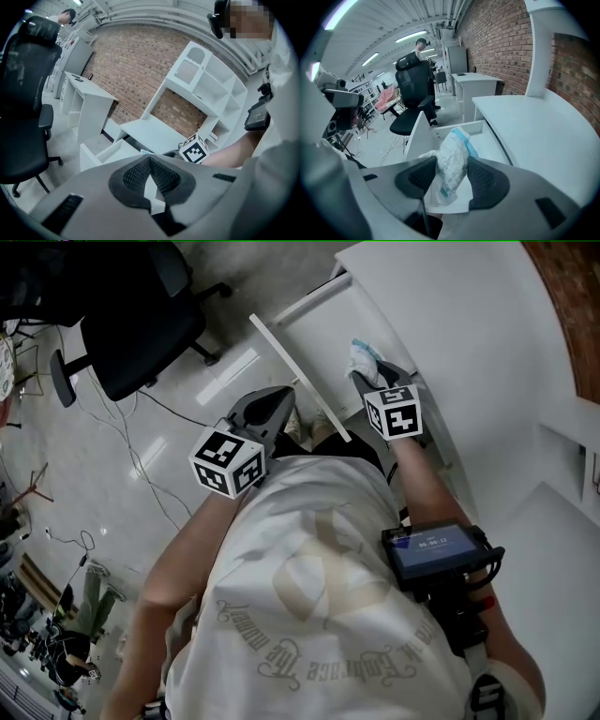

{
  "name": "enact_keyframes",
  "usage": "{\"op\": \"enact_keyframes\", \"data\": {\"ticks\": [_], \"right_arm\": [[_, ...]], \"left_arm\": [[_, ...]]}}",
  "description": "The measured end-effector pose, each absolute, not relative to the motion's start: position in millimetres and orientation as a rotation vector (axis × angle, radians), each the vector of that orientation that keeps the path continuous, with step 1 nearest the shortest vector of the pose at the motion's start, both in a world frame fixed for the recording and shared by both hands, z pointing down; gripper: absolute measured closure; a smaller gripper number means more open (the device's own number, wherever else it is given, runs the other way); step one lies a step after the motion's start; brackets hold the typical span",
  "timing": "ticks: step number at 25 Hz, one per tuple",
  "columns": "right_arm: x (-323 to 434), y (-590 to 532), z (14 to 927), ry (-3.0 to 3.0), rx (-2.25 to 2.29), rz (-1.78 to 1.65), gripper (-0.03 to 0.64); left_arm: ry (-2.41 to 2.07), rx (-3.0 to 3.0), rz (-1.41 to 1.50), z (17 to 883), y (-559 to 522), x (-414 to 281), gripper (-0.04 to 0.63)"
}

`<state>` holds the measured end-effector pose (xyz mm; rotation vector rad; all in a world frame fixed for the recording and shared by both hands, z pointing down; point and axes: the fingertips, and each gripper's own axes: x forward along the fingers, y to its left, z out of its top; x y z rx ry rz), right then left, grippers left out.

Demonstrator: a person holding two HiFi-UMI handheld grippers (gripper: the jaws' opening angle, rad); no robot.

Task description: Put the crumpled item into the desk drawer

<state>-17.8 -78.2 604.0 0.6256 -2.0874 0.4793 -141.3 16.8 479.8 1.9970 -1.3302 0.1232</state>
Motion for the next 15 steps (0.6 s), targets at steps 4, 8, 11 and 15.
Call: {"op": "enact_keyframes", "data": {"ticks": [4, 8, 11, 15], "right_arm": [[-20.0, -67.0, 609.8, -2.092, 0.567, 0.462, 0.39], [-23.4, -63.0, 618.5, -2.084, 0.498, 0.428, 0.39], [-21.3, -75.3, 633.4, -2.074, 0.432, 0.403, 0.389], [-26.2, -80.0, 649.0, -2.072, 0.349, 0.389, 0.39]], "left_arm": [[-1.362, 1.97, 0.13, 478.4, 31.3, -135.3, 0.575], [-1.39, 1.932, 0.119, 477.8, 34.4, -134.1, 0.575], [-1.417, 1.891, 0.101, 482.6, 21.4, -128.3, 0.575], [-1.46, 1.842, 0.104, 488.2, 15.7, -124.7, 0.575]]}}
